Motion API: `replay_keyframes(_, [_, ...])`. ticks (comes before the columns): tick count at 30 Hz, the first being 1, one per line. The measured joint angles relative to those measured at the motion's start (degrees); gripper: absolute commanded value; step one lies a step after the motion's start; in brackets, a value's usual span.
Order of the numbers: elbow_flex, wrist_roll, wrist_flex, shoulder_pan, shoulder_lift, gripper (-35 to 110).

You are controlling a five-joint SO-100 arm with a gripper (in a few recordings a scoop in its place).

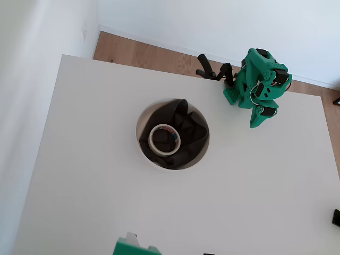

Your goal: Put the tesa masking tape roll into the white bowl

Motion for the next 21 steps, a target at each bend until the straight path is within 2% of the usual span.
replay_keyframes(6, [0.0, -0.79, 0.0, 0.0, 0.0, -7])
replay_keyframes(11, [0.0, -0.79, 0.0, 0.0, 0.0, 1])
replay_keyframes(21, [0.0, -0.79, 0.0, 0.0, 0.0, -6])
